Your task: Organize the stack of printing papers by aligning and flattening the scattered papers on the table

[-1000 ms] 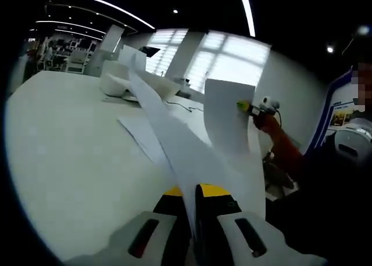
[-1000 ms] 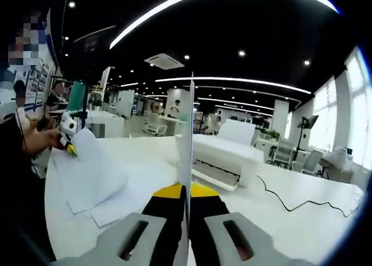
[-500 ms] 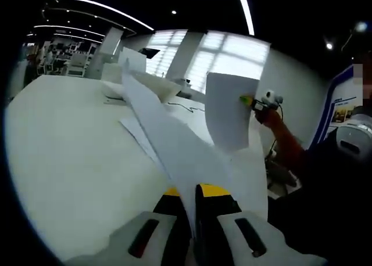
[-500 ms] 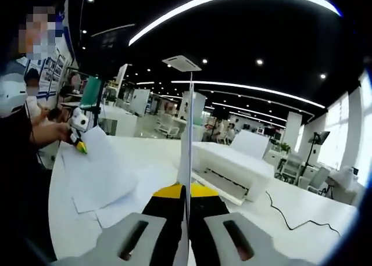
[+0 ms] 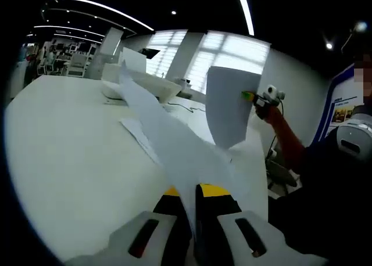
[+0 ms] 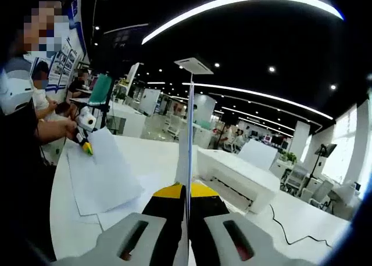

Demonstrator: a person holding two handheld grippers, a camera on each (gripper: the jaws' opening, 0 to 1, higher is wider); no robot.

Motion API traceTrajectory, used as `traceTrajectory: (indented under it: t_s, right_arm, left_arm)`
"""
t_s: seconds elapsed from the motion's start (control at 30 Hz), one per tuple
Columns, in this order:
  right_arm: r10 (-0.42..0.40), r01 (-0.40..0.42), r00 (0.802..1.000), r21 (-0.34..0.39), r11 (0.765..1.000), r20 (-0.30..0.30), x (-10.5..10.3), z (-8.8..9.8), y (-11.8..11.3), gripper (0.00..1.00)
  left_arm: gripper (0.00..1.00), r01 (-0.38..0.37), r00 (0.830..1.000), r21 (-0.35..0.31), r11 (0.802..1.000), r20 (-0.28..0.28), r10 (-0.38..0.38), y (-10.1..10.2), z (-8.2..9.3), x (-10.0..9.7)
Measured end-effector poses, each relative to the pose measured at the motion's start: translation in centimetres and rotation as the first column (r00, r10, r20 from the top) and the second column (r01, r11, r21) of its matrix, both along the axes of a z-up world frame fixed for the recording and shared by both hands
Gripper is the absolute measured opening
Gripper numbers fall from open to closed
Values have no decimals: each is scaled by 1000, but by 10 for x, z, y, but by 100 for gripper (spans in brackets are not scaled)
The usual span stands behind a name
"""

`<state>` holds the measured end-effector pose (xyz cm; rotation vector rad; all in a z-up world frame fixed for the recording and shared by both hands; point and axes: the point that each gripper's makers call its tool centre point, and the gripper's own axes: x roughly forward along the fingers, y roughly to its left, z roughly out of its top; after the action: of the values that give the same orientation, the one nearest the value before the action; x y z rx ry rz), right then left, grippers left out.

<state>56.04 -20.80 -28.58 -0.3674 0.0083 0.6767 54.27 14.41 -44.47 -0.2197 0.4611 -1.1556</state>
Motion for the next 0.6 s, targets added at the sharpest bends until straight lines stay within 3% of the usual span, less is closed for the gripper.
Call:
traceTrajectory:
  t_s: [0.6]
  right_arm:
    - [75, -75, 997, -71, 995, 0, 2, 6, 28, 0]
  left_arm:
    - [7, 7, 1000, 3, 1000, 6, -7, 0, 1, 0]
